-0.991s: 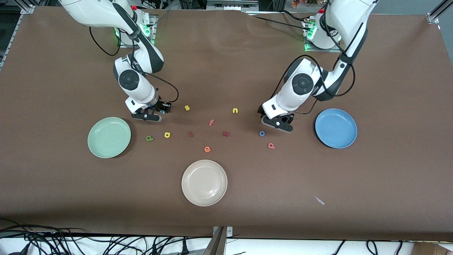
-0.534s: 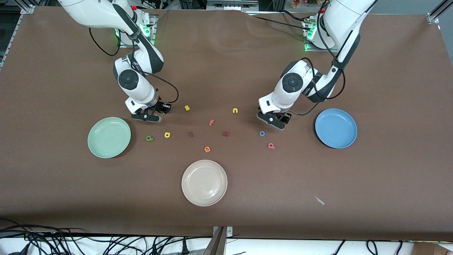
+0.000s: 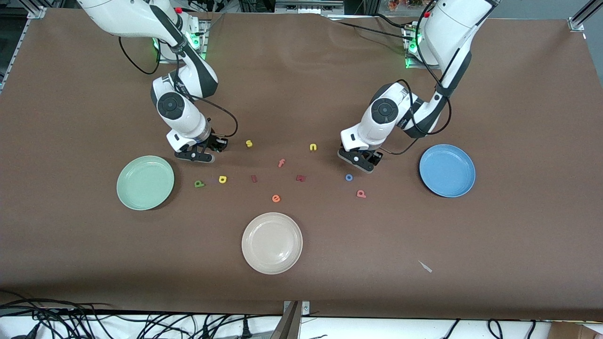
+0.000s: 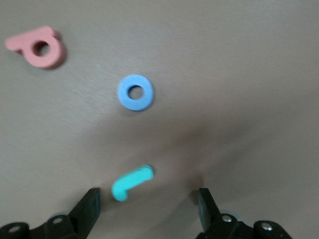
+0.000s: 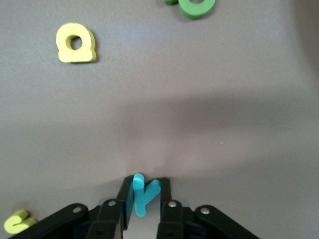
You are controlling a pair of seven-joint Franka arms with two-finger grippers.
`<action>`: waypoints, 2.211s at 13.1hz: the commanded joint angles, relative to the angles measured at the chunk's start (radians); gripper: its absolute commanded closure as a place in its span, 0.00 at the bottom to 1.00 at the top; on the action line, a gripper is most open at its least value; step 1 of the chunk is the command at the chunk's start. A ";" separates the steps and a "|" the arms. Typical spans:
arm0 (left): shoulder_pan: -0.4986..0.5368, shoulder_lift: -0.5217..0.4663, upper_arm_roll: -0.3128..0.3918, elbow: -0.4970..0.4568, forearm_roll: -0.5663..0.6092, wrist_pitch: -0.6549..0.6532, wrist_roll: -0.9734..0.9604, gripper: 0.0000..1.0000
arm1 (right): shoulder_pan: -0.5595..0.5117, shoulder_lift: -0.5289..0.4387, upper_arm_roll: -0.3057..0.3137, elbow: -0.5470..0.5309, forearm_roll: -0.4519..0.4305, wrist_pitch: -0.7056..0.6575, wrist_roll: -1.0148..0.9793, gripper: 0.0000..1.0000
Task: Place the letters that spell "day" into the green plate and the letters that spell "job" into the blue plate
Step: 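Grasp the cyan Y with the right gripper while the left gripper grasps hook, then drop the Y on the green plate while the left gripper drops hook on blue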
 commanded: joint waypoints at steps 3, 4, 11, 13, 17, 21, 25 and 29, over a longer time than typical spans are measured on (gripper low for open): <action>-0.015 0.027 0.032 0.040 0.066 0.014 0.005 0.28 | -0.008 -0.024 -0.029 0.190 -0.015 -0.332 -0.092 0.96; -0.016 0.030 0.032 0.041 0.066 0.014 0.005 0.29 | -0.008 -0.024 -0.058 0.229 -0.015 -0.375 -0.153 0.96; -0.024 0.028 0.032 0.040 0.064 0.014 -0.001 0.58 | -0.097 0.062 -0.187 0.351 -0.015 -0.388 -0.574 0.95; -0.024 0.025 0.035 0.040 0.063 0.014 -0.001 0.66 | -0.139 0.116 -0.187 0.405 -0.013 -0.382 -0.646 0.94; -0.021 0.014 0.043 0.038 0.063 0.012 0.004 0.97 | -0.137 0.142 -0.184 0.431 -0.006 -0.363 -0.637 0.15; 0.005 -0.042 0.043 0.026 0.063 -0.012 0.002 1.00 | -0.116 0.133 -0.152 0.445 0.007 -0.371 -0.524 0.00; 0.219 -0.244 0.038 -0.030 0.058 -0.182 0.198 1.00 | -0.111 0.131 -0.053 0.445 0.007 -0.369 -0.303 0.00; 0.387 -0.312 0.037 -0.130 0.058 -0.178 0.333 1.00 | -0.054 0.139 -0.033 0.445 0.007 -0.342 -0.124 0.00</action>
